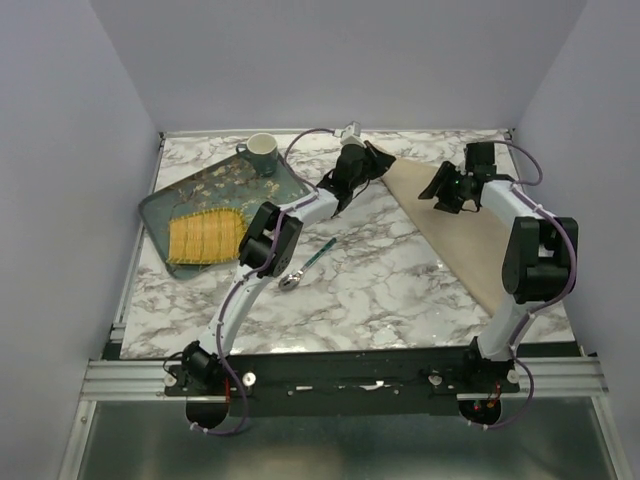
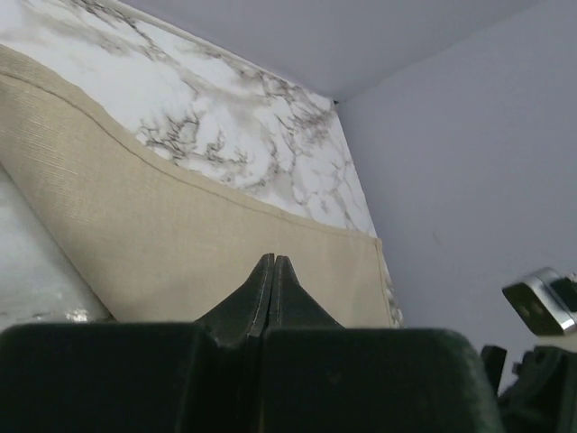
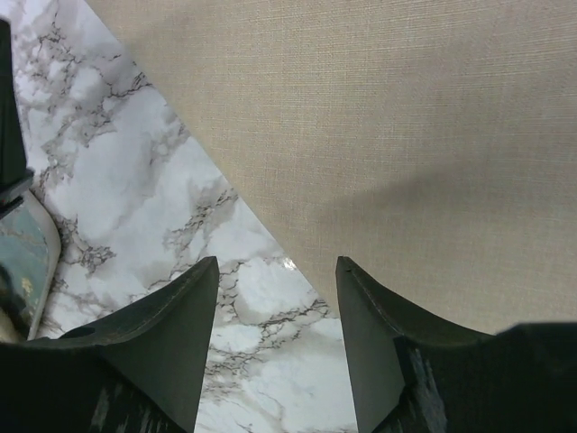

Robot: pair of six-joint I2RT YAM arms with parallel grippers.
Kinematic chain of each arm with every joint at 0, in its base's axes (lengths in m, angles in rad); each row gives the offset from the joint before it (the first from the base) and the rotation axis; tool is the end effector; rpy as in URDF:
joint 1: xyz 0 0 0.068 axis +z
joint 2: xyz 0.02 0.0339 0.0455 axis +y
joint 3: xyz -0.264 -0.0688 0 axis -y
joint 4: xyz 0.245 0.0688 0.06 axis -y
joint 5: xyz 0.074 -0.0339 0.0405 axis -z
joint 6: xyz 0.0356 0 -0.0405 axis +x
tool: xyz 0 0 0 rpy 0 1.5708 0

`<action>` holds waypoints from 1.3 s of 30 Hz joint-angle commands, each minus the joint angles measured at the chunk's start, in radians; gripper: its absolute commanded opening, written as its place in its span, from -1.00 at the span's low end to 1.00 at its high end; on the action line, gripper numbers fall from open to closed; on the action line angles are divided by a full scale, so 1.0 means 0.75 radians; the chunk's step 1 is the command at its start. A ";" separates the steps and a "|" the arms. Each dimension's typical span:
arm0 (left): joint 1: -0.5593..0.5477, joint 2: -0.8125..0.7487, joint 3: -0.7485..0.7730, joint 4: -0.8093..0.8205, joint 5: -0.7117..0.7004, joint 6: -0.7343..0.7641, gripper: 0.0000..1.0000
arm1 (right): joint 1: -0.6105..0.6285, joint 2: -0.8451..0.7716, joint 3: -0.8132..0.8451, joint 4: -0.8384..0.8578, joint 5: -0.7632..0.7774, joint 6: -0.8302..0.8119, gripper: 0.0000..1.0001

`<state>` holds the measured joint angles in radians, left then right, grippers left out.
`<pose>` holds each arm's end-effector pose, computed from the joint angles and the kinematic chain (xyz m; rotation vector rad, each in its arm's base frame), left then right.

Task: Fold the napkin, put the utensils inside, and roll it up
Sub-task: Fold the napkin

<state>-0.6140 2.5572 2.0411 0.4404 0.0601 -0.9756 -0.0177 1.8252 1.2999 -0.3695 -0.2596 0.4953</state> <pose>0.4827 -0.3429 0.1821 -0.2750 1.7838 -1.2317 0.3964 0.0021 0.2135 0.5222 2.4423 0.5239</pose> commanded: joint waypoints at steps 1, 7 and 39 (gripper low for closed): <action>0.013 0.212 0.286 0.037 -0.268 -0.127 -1.00 | 0.007 0.041 -0.054 0.110 -0.104 0.053 0.24; 0.027 0.331 0.428 -0.090 -0.503 -0.172 -1.00 | 0.009 0.039 -0.105 0.133 -0.065 0.055 0.24; 0.058 -0.728 -0.414 -0.521 -0.262 0.307 -1.00 | 0.330 0.458 0.680 -0.360 0.409 -0.640 0.24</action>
<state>-0.5777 2.2013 1.8759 0.2337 -0.1207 -0.7956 0.1665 2.0823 1.7008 -0.4778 -0.0624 0.1627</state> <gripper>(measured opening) 0.008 0.633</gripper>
